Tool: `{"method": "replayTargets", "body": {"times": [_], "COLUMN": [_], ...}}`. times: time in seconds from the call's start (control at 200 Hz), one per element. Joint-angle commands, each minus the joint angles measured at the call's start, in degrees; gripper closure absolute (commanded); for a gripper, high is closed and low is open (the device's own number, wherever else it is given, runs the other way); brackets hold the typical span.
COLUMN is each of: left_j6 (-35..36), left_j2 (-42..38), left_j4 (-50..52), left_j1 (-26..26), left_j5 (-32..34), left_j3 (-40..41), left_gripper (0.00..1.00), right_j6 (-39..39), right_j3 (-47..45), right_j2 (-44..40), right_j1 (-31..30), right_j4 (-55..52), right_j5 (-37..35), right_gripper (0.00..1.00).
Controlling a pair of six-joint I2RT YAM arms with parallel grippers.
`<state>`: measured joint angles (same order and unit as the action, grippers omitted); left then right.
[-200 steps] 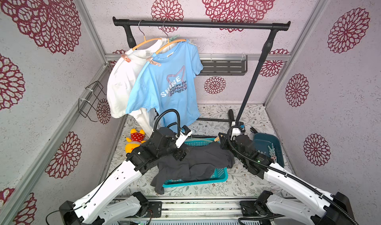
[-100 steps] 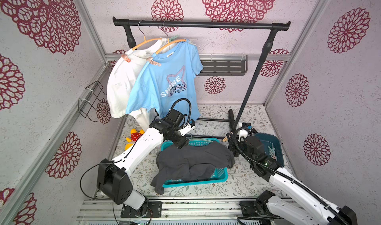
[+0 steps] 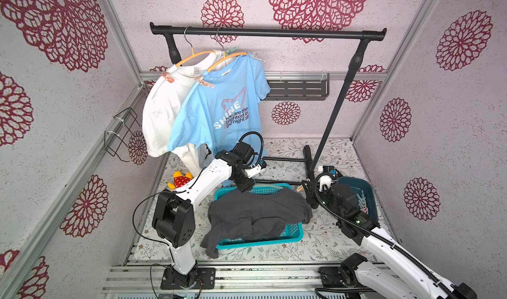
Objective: Use clothespins to secure the t-shirt on both sides of the hanger
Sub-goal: Pick up the hanger from the basket.
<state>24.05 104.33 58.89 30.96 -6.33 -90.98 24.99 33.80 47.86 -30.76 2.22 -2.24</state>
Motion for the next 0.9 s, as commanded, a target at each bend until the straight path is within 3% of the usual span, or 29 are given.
{"method": "replayTargets", "body": {"times": [0.0, 0.155, 0.3, 0.685, 0.891], "left_j6": [2.0, 2.3, 2.8, 4.4, 4.7], "left_j2": [1.8, 2.9, 3.2, 5.9, 6.4], "left_j4": [1.4, 1.0, 0.8, 1.3, 1.7], "left_j1": [-0.3, -0.3, -0.4, -1.0, -1.1], "left_j5": [-1.8, -2.2, -4.2, -2.5, -2.5], "left_j3": [-2.2, -2.6, -2.6, -3.9, -4.3], "left_gripper": [0.55, 0.58, 0.67, 0.66, 0.71], "right_j6": [-0.9, -0.8, -0.2, 0.7, 1.2], "right_j3": [0.3, 0.1, 0.3, 0.0, 0.0], "right_j2": [-1.7, -2.9, -3.8, -4.6, -5.1], "right_j1": [0.4, 0.5, 0.6, 0.5, 0.5], "right_j4": [0.6, -0.2, -0.9, -1.4, -1.6], "right_j5": [0.9, 0.6, 0.8, 1.9, 1.6], "right_gripper": [1.00, 1.00, 1.00, 1.00, 1.00]}}
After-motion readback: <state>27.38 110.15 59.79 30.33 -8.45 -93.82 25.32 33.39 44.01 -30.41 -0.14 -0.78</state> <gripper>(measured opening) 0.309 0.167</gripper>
